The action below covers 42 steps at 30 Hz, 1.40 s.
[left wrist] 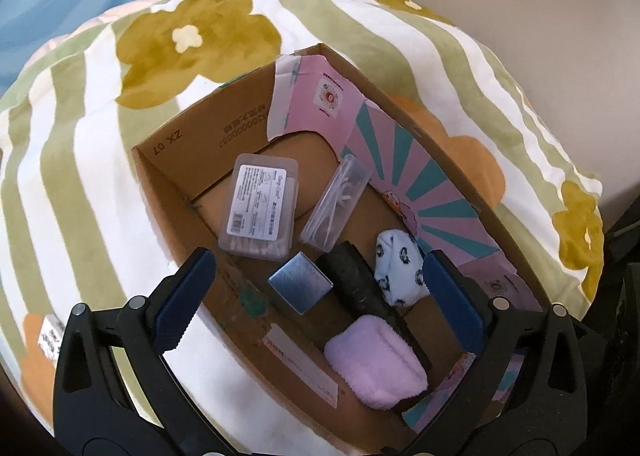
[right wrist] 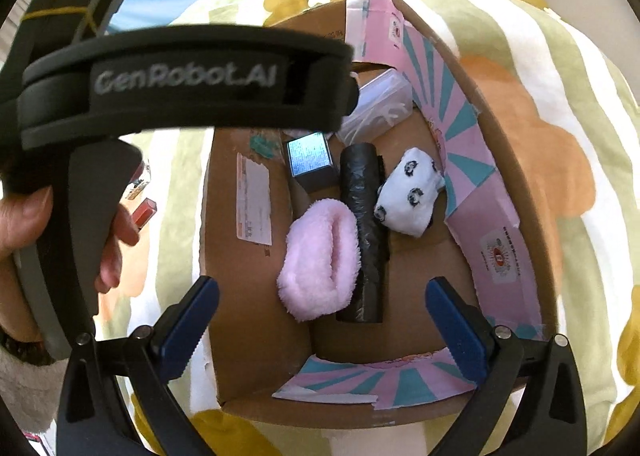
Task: Organize objects
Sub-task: 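Withdraw both tools from the cardboard box back over the tissue pack and lipstick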
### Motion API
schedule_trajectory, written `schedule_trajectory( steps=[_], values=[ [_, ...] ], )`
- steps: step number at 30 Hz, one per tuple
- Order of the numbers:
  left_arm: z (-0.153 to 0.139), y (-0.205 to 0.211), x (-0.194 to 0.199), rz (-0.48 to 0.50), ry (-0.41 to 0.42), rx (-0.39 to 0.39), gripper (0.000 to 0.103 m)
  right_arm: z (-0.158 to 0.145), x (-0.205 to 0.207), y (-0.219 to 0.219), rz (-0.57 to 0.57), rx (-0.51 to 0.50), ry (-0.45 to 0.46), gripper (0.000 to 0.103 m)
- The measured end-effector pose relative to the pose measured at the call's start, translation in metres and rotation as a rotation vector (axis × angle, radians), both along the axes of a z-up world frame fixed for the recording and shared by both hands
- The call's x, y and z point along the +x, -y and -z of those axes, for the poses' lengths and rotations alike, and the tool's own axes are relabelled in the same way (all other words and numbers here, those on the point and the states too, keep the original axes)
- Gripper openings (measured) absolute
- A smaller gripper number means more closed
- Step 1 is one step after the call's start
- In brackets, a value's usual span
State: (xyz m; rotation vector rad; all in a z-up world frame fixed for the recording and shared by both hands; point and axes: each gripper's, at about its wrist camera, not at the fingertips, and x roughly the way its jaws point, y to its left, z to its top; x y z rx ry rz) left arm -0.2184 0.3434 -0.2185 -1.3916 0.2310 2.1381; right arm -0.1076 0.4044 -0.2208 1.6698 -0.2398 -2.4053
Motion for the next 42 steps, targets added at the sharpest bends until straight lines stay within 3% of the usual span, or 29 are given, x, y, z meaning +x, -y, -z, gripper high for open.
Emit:
schedule_trajectory(
  steps=[9,17,20,31,42],
  values=[
    [-0.031,0.012,0.012,-0.004,-0.013,0.007,0.103,-0.034,-0.001,-0.002,0.02,0.02,-0.018,0.103],
    [-0.081,0.039,0.024,-0.043,-0.041,0.029,0.103,-0.085,0.003,0.008,0.008,0.076,-0.077,0.103],
    [-0.102,0.056,0.029,-0.077,-0.053,0.045,0.103,-0.099,0.006,0.035,-0.01,0.097,-0.1,0.103],
    [-0.168,0.156,0.056,-0.289,-0.083,0.071,0.103,-0.155,0.015,0.08,-0.104,0.108,-0.184,0.103],
    [-0.192,0.272,0.103,-0.51,-0.114,-0.007,0.103,-0.186,0.023,0.143,-0.215,0.074,-0.23,0.103]
  ],
)
